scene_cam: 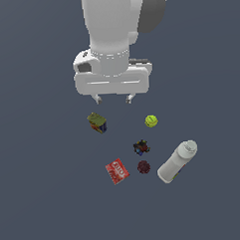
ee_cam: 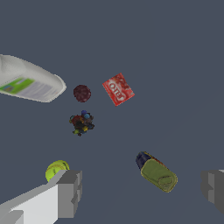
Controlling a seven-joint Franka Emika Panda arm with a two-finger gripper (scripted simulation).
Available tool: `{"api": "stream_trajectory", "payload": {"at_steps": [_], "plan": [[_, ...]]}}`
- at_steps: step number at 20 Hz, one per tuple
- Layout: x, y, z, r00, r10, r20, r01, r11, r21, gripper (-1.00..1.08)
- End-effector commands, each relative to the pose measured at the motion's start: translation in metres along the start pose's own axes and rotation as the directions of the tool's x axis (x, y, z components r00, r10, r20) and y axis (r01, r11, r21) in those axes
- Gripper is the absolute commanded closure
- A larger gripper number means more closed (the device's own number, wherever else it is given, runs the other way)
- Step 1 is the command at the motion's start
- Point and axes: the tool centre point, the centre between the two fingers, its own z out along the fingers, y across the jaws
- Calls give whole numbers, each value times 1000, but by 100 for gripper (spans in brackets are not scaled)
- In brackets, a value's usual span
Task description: Pick up a designated object from a clutter of objects.
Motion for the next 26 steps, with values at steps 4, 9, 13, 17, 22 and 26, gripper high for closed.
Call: {"api": "stream_trajectory", "payload": {"at_steps": [4,9,13,17,22,26], "plan": [[-2,-16,19,999,-42,2,42,999,-5,-92],[-9,-41,50,994,-112,4,112,994,-10,-92],[-21,-68,83,982,-189,7,189,982,-13,-92],[-40,-100,120,960,-281,10,281,960,-13,-92],[-71,-137,164,919,-394,12,394,919,-6,-92],[-96,-159,190,885,-466,13,466,885,2,-92]]}}
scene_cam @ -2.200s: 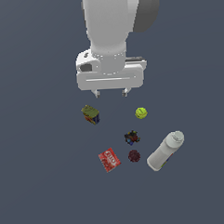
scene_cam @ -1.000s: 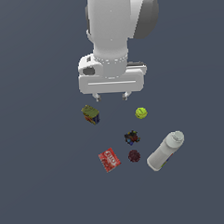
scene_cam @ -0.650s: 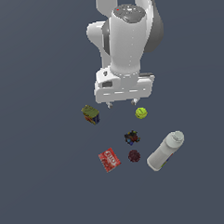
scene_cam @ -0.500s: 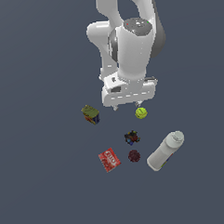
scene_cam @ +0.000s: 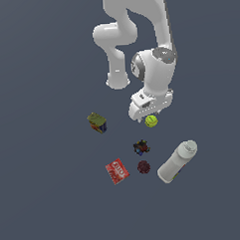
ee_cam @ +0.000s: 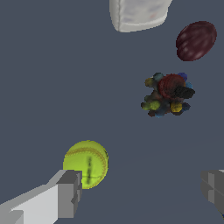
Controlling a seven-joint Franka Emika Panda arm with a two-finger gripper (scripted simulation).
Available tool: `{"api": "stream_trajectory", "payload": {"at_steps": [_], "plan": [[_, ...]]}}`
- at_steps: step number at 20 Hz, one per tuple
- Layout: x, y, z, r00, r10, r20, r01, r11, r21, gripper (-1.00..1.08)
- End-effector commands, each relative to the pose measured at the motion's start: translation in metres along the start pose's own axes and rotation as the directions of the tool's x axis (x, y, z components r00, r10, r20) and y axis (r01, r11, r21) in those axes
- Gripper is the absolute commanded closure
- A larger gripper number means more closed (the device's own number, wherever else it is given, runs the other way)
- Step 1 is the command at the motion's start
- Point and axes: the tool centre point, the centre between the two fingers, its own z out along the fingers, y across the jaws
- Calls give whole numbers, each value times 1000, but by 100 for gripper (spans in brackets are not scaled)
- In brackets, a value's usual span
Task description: Pick up a designated object from a clutter of objects.
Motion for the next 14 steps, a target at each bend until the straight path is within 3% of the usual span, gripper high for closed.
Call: {"api": "stream_trajectory", "payload": {"at_steps": [1,7,14], "plan": [[-8,-18,15,999,-47,-1,47,999,5,-92],[-24,-46,37,993,-122,-2,122,992,15,-92],[-31,-58,46,988,-152,-3,152,988,20,-92]]}}
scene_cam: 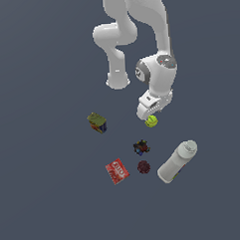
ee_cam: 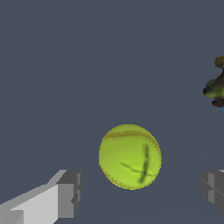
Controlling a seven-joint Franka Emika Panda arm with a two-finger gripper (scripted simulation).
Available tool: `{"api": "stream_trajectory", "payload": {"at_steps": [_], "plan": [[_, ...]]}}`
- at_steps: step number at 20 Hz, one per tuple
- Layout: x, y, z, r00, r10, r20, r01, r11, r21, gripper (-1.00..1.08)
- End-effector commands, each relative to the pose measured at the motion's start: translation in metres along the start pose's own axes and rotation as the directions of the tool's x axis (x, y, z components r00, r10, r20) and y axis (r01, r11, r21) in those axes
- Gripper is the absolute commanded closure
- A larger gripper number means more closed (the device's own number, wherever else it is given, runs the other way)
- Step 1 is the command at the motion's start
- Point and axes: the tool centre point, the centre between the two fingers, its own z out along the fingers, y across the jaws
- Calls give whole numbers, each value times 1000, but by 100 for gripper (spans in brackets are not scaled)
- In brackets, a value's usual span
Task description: Pick up a designated object from a clutter of objects.
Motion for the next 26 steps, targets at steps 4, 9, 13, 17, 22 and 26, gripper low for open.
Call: {"api": "stream_trajectory", "payload": {"at_steps": [4,9,13,17,22,26], "plan": [[0,0,2,1000,0,0,0,1000,0,-92],[-1,-1,15,1000,-1,0,1,1000,1,-92],[-1,-1,32,1000,-3,0,3,1000,1,-92],[-1,-1,45,1000,-3,-1,3,1000,1,-92],[-1,-1,51,1000,-4,-1,4,1000,1,-92],[-1,-1,51,1000,-4,-1,4,1000,1,108]]}}
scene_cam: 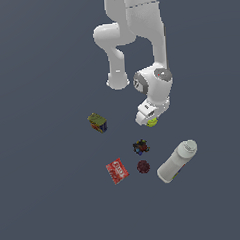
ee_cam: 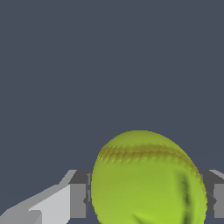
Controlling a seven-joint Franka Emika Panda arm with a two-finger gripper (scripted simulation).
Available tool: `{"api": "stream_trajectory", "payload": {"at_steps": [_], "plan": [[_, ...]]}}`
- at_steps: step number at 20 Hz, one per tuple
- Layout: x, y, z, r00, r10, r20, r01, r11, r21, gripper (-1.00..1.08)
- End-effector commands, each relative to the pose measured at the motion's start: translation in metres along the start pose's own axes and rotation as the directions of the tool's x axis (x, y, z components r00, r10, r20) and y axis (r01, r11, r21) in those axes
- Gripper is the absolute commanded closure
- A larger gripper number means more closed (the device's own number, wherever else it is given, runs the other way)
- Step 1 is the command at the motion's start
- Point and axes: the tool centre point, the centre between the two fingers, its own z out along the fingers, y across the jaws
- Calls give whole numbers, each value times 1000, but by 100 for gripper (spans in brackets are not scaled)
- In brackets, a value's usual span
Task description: Pick up a designated object from a clutter of objects.
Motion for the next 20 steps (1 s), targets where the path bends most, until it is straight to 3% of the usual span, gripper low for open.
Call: {"api": "stream_trajectory", "payload": {"at_steps": [1,12,20], "plan": [[0,0,1,1000,0,0,0,1000,0,108],[1,3,-4,1000,0,-1,0,1000,0,108],[5,24,-32,1000,0,0,0,1000,0,108]]}}
